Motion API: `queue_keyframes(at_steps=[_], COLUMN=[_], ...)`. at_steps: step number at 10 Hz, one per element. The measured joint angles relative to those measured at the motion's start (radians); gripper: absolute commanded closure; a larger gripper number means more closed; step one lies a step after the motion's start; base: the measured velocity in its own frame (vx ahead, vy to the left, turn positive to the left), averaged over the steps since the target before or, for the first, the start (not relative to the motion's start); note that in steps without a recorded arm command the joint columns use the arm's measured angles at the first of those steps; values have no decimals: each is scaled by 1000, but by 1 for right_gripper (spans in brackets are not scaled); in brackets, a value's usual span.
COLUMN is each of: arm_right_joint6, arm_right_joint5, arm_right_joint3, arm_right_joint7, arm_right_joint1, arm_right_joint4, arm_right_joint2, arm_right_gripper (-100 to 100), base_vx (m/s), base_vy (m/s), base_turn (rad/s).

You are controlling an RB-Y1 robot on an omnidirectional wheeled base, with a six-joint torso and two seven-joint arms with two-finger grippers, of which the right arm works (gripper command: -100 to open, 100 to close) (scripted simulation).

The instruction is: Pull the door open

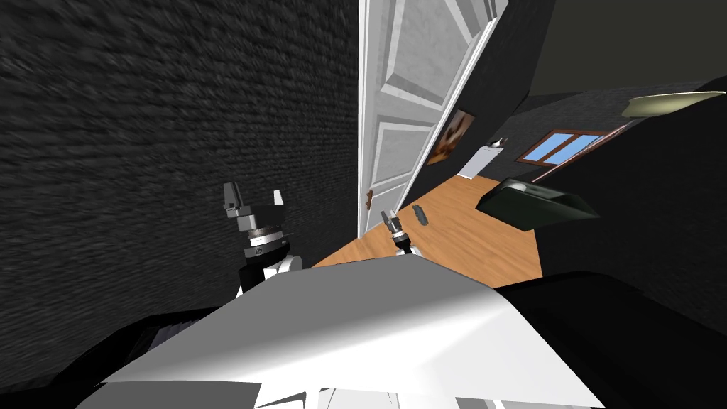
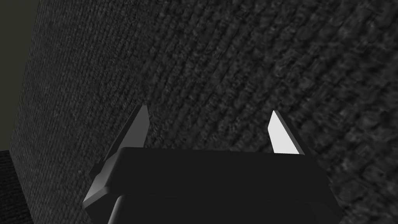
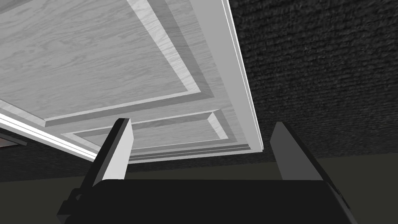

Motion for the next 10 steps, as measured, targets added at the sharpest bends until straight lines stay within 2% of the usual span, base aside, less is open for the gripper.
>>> queue_keyframes(at_steps=[1, 3, 7, 10], arm_right_joint6=[-13, -35, -50, -74], arm_right_joint5=[10, 27, 57, 81], arm_right_joint3=[2, 2, 8, 9], arm_right_joint7=[25, 66, 131, 190], arm_right_joint1=[0, -15, -35, -64], arm_right_joint4=[31, 95, 175, 268], arm_right_joint2=[0, -12, -22, -28], arm_right_gripper=[-100, -100, -100, -100], base_vx=[88, 111, 70, 88], base_vy=[-11, -16, -22, -26], base_turn=[34, 29, 21, 27])
